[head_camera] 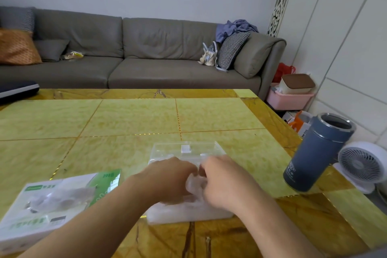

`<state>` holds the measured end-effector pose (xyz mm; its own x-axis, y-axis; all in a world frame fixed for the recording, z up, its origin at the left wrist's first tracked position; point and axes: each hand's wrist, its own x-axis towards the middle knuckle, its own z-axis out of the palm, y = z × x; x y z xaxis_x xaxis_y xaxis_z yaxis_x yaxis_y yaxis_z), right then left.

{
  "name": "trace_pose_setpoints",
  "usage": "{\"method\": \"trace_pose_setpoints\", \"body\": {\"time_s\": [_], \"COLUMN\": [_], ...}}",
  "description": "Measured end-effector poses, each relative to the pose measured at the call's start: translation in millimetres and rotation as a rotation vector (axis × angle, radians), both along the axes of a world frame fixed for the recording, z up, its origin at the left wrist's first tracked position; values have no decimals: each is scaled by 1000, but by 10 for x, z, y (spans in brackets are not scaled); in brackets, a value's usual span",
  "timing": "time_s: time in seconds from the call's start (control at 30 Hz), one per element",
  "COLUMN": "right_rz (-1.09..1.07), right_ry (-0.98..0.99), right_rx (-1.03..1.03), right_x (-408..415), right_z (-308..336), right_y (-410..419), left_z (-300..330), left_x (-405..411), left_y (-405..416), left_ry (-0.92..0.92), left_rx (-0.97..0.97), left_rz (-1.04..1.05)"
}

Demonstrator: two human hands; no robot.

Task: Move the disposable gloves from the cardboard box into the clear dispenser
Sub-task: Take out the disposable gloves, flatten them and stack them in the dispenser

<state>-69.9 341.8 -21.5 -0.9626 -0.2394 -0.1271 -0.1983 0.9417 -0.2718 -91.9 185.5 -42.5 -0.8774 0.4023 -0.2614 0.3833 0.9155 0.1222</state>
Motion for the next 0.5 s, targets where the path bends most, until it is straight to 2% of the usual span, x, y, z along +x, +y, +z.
{"method": "trace_pose_setpoints", "body": {"time_s": [0.1, 0.2, 0.4, 0.5], "right_rz": [-29, -18, 63, 109], "right_ry": [-96, -157, -326, -364], "right_rx": [114, 216, 419, 444], "right_x": [-80, -159, -281, -300], "right_z": [-42, -52, 15, 13], "right_y": [12, -30, -144, -189], "left_z": [42, 152, 318, 427], "left_x": [-4, -30, 10, 127], "left_y": [-64, -85, -177, -165], "left_ry": [-110, -179, -202, -70], "left_rx": [73, 13, -150, -67], "left_rz": [2, -50, -53, 13]}}
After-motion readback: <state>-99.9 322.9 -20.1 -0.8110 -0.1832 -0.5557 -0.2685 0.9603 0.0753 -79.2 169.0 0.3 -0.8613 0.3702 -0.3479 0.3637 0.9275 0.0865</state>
